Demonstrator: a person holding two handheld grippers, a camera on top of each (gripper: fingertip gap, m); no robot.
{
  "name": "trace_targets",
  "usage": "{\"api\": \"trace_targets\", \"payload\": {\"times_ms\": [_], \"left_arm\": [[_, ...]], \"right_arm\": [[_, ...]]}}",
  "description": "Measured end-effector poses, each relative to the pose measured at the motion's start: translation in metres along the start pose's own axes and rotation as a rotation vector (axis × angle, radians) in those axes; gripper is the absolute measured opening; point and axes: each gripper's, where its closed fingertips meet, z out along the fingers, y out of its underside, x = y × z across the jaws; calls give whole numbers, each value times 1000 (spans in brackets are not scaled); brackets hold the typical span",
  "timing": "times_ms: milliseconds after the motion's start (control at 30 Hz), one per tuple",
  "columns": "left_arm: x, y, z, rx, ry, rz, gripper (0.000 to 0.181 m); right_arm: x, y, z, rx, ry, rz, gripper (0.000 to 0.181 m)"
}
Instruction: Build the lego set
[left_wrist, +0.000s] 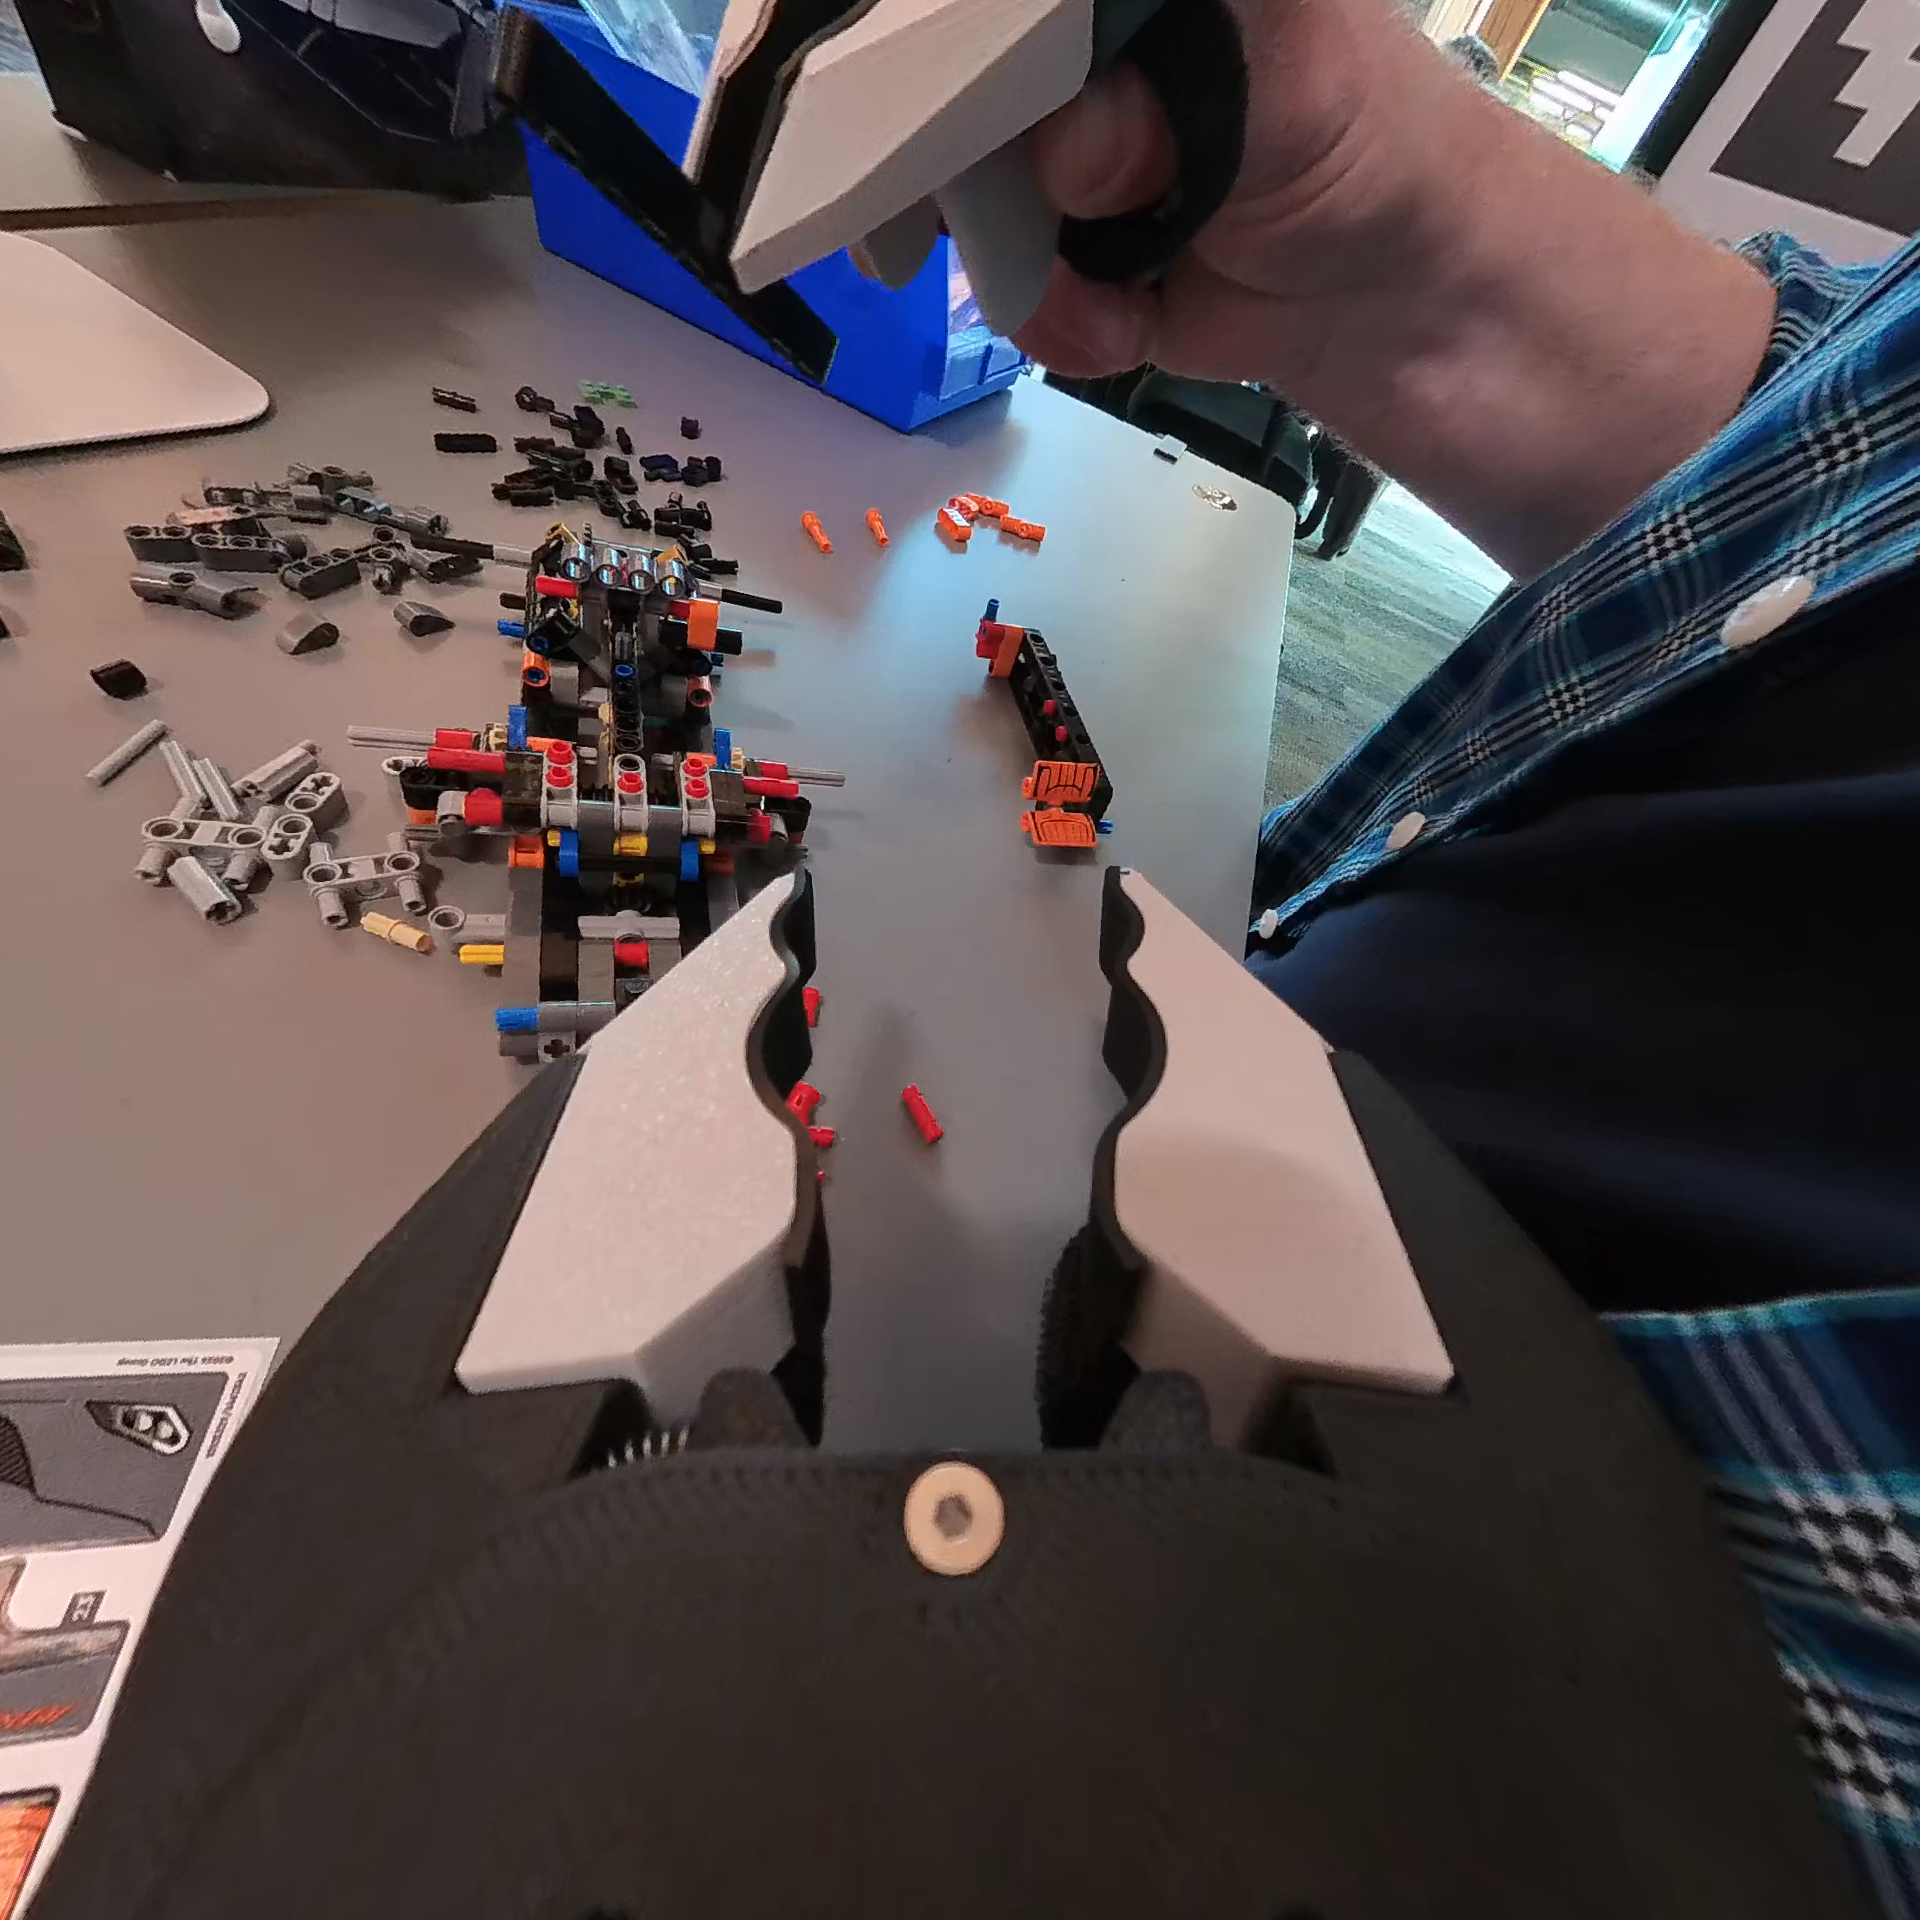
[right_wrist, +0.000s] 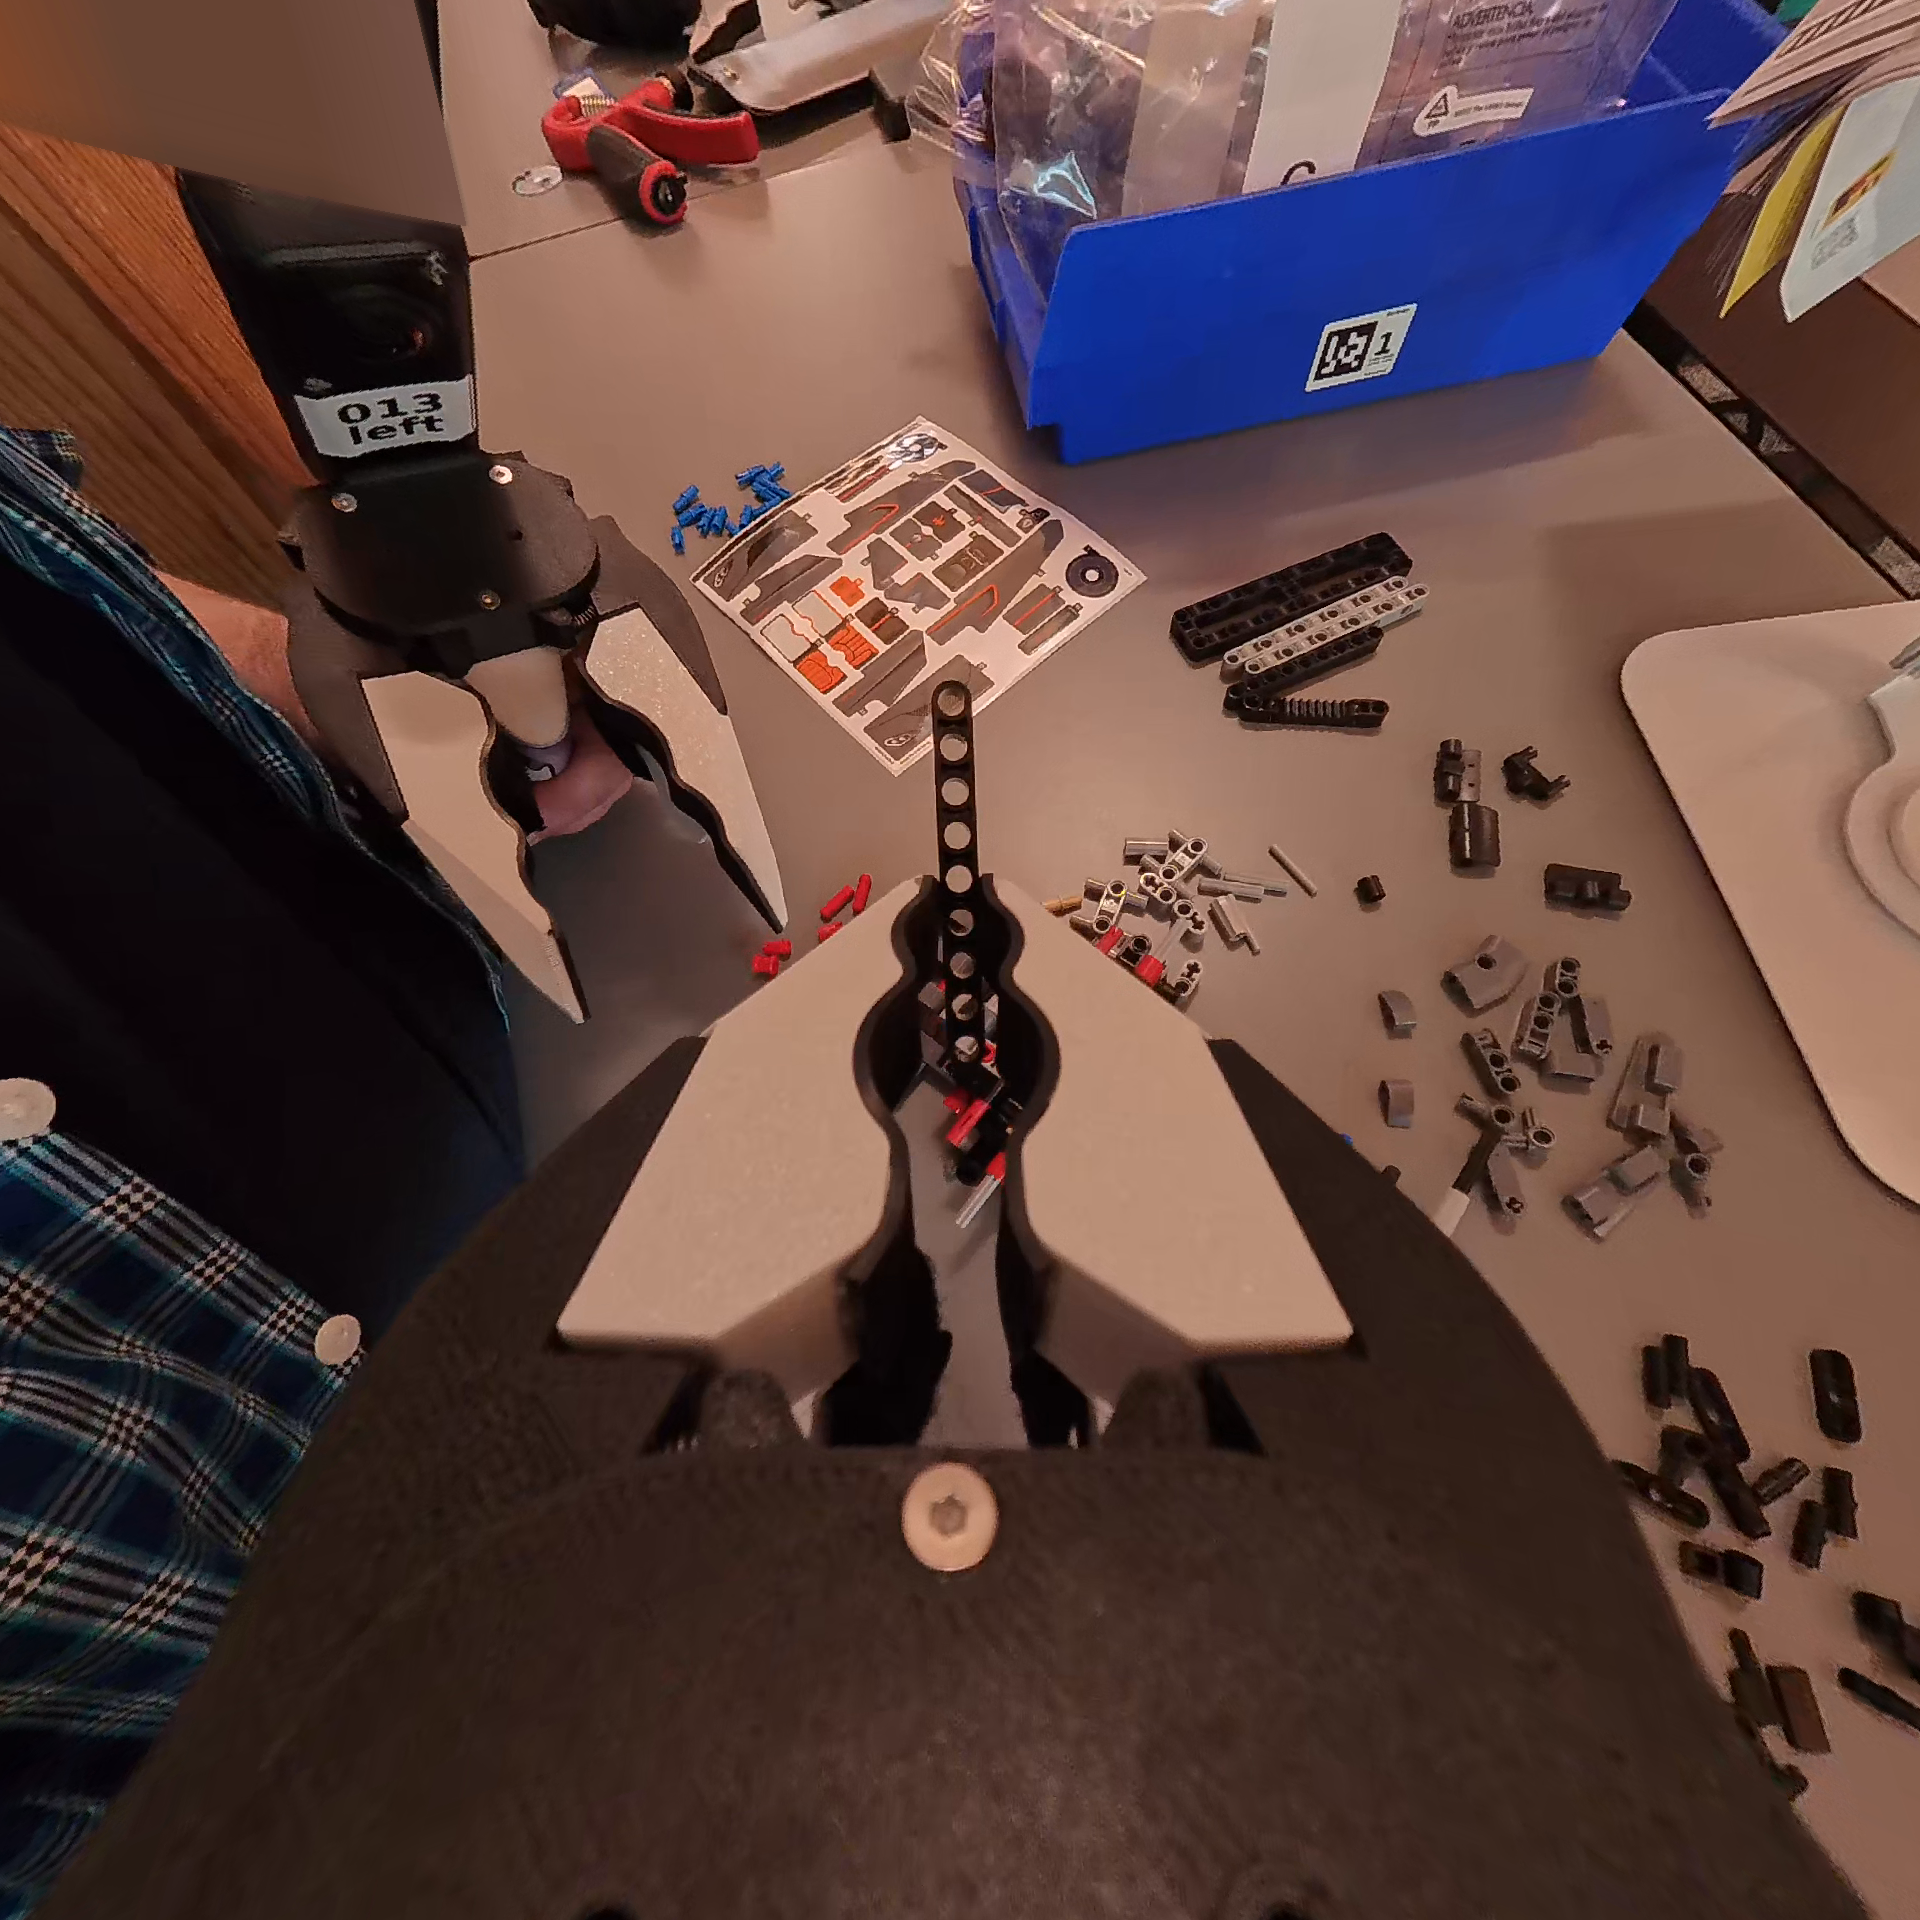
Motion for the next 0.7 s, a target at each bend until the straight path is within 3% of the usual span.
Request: {"api": "trace_targets", "payload": {"times_ms": [333,700], "left_arm": [[-2,4,0,-16,-6,8,54],[17,11,27,-109,33,115,55]], "right_arm": [[0,6,-17,13,55,15,4],[-14,69,-111,96,262,160,4]]}}
